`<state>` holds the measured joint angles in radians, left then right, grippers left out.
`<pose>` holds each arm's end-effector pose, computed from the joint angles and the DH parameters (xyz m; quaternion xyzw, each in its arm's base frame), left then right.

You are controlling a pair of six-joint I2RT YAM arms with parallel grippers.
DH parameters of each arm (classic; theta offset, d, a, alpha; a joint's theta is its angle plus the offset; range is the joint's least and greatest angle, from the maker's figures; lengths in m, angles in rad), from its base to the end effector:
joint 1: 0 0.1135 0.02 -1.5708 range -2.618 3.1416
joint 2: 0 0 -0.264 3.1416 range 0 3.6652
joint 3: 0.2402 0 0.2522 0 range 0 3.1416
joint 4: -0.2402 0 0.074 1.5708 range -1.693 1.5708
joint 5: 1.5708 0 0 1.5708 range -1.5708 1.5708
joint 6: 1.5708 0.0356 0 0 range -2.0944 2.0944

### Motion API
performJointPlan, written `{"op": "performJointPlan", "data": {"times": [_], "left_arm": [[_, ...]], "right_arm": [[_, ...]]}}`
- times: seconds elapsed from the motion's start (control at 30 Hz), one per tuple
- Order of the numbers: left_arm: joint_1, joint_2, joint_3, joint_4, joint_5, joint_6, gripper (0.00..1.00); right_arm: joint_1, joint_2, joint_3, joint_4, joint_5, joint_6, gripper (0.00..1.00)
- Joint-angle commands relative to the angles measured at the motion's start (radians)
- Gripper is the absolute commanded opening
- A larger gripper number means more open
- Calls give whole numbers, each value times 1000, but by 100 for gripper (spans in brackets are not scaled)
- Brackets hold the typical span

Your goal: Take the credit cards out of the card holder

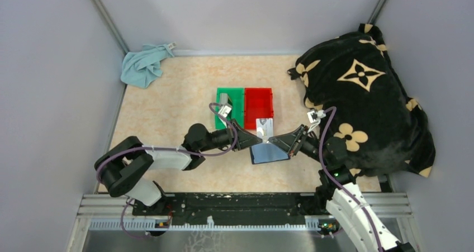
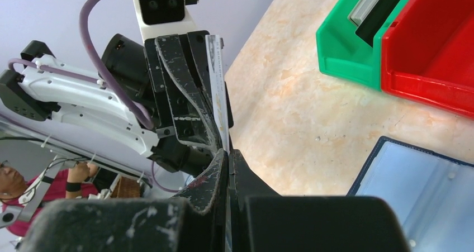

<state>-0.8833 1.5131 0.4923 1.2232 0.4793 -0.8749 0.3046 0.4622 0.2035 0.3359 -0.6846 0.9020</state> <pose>0.1697 -0.2325 0.2208 0.1865 0.6132 -0.6755 0.3646 0.1241 0.0626 0.2344 -0.0471 0.6840 0.5800 0.4399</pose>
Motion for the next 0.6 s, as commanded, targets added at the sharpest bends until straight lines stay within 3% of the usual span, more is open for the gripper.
{"op": "performJointPlan", "data": {"times": [0.0,0.13,0.23,0.33,0.57], "left_arm": [[-6,23,24,41,28,-9,0],[-6,30,32,23,35,-15,0],[-5,14,53,-75,54,13,0],[-5,-18,55,-144,103,55,0],[-5,-81,44,-240,200,93,0]], "right_arm": [[-4,1,5,38,-12,-4,0],[-4,1,11,31,-4,-11,1],[-4,2,43,-33,28,-63,26],[-5,22,87,-60,48,-104,36],[-4,126,160,45,15,-117,37]]}}
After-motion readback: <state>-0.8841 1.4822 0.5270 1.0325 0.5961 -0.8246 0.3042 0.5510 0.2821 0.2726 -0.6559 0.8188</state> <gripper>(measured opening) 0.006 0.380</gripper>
